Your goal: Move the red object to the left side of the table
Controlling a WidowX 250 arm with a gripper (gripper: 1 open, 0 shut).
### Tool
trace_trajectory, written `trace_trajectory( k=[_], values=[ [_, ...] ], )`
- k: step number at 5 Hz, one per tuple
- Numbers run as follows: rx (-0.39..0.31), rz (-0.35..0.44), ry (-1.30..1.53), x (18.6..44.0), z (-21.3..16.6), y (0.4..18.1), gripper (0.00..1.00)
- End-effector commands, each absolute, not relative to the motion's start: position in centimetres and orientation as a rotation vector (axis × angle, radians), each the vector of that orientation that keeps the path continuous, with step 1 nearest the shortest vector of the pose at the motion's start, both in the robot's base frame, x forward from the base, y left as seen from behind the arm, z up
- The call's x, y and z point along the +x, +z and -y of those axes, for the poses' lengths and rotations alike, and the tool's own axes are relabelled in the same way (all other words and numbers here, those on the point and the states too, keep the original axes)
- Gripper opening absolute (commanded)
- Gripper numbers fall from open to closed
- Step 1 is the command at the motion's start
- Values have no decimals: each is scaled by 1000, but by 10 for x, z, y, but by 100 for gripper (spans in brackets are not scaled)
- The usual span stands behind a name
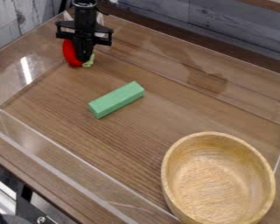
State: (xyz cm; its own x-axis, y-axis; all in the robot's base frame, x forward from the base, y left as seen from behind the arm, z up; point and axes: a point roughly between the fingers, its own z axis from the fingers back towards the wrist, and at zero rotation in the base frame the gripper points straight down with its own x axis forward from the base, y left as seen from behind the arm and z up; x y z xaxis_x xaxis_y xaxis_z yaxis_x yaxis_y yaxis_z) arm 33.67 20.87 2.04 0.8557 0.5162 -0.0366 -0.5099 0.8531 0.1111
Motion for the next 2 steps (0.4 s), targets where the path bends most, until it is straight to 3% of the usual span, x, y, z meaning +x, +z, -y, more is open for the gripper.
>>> trace_trajectory(
  k=[1, 2],
  values=[
    [104, -52, 599, 328, -221, 26, 0],
    [106, -52, 613, 327, -222, 25, 0]
  ],
)
